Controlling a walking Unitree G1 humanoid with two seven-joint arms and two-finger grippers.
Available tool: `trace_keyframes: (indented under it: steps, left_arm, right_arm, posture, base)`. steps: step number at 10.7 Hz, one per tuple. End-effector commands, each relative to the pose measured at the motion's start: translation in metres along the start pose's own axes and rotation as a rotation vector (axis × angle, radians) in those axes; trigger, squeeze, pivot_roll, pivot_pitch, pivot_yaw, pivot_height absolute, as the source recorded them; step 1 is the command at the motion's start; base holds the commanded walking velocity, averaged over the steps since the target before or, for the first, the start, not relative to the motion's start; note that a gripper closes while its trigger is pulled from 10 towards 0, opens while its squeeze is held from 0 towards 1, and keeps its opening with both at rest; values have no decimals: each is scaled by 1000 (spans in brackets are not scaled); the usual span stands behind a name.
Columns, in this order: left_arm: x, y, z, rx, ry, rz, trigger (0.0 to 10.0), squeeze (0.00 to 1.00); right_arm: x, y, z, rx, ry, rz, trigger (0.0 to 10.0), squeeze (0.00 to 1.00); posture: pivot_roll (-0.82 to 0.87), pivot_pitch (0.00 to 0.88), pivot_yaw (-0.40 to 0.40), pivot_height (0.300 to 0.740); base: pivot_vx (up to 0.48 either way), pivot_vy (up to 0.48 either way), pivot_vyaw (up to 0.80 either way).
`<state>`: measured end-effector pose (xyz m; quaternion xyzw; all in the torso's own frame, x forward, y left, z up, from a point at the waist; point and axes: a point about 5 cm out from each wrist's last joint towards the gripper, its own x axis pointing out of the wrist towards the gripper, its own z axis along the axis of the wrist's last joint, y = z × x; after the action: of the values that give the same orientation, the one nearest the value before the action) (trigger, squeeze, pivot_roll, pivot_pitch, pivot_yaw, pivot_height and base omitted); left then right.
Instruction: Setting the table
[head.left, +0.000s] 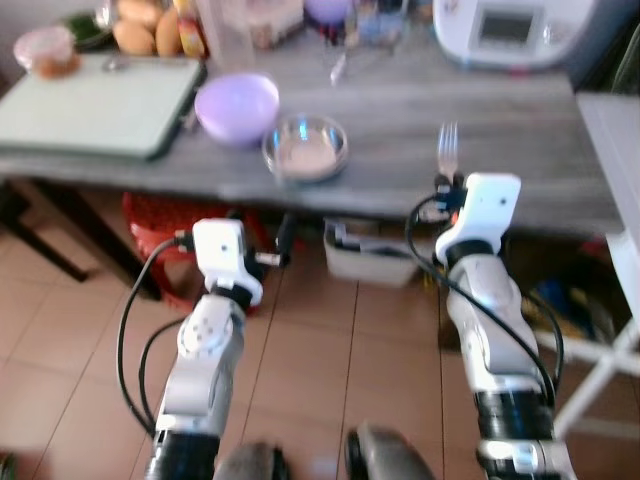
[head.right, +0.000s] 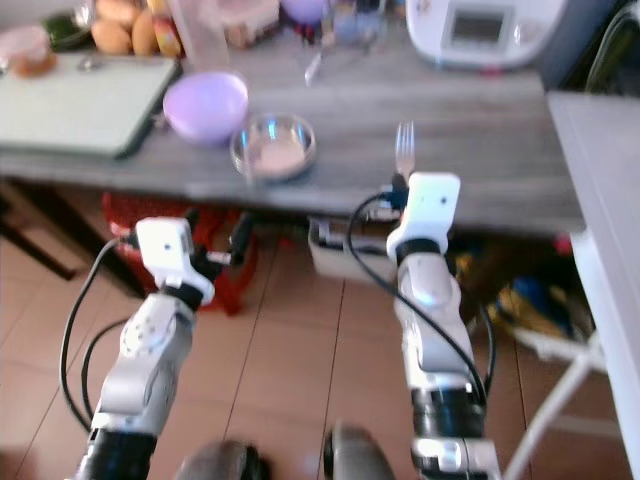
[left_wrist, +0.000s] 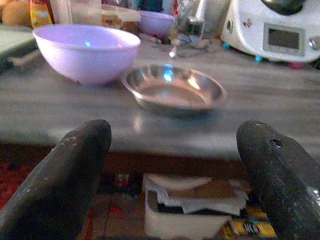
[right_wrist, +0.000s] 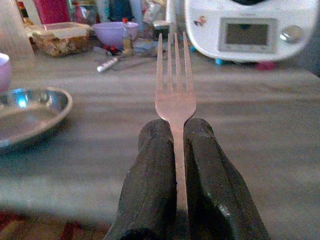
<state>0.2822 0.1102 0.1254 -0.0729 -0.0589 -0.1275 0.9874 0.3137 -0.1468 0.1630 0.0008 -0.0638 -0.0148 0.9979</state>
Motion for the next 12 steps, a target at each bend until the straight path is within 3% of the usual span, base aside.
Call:
trace_keyframes:
  steps: [1,2,6,8,12]
  left_arm:
    - [-5,4,-1,22,15,-4,10000,0]
    - [-6,8,-2,17,26,8,10000,0]
    - [-24,25,-1,4,44,103,10000,0]
    - [-32,38,-4,11,79,146,10000,0]
    - [-35,46,1,20,79,163,10000,0]
  right_arm:
    - [2,5,4,8,-19,-7,10000,0]
    - [3,3,4,6,-18,-16,10000,0]
    - [-1,0,-2,47,0,-57,10000,0]
    - [1,-7,-6,118,31,-102,10000,0]
    - [12,-2,-7,227,65,-128,10000,0]
  posture:
    - [-64,170,44,740]
    - [-64,170,44,740]
    - [-64,187,69,740]
    - [-42,211,76,740]
    - [-25,228,79,740]
  base:
    - [480,0,0]
    - [439,0,0]
    - [0,0,0]
    - [0,0,0]
    - [0,0,0]
